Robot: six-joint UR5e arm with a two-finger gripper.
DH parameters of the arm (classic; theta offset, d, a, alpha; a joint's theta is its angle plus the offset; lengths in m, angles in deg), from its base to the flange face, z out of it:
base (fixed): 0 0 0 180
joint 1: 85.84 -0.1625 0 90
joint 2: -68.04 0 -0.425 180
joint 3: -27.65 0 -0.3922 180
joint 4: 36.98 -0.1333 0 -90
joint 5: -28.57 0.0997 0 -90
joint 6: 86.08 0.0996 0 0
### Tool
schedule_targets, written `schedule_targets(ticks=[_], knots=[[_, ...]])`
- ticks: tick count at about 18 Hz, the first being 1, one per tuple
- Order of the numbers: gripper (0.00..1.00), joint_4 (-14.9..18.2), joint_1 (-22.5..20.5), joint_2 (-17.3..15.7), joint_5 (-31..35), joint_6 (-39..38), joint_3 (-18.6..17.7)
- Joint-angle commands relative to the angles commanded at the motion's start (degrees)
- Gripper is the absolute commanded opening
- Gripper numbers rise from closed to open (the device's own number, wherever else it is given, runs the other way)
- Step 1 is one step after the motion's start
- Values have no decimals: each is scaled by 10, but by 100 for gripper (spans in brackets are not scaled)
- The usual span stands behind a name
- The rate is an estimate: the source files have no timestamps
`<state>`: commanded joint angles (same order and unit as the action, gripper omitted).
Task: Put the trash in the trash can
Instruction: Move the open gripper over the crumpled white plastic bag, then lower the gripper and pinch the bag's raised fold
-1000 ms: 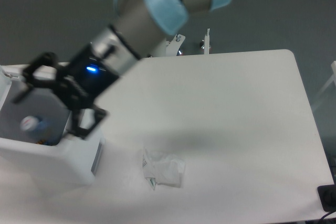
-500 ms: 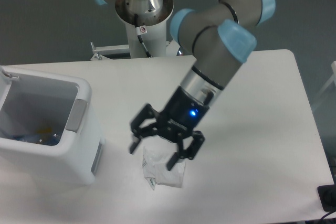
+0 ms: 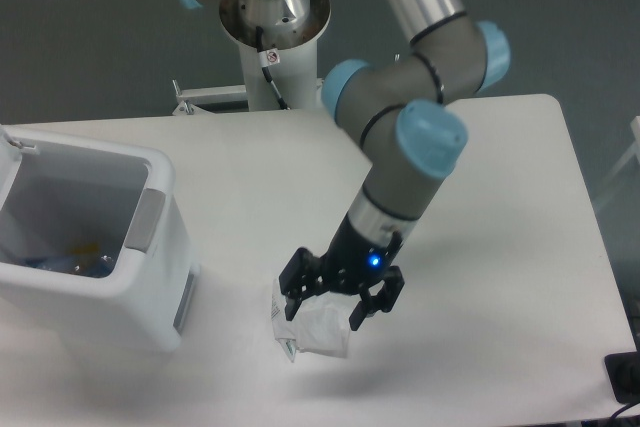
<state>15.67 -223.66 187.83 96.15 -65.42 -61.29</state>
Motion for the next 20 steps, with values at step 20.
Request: schedule_targets(ticks=[20], knots=[[90,-1,26,8,106,-17,-32]])
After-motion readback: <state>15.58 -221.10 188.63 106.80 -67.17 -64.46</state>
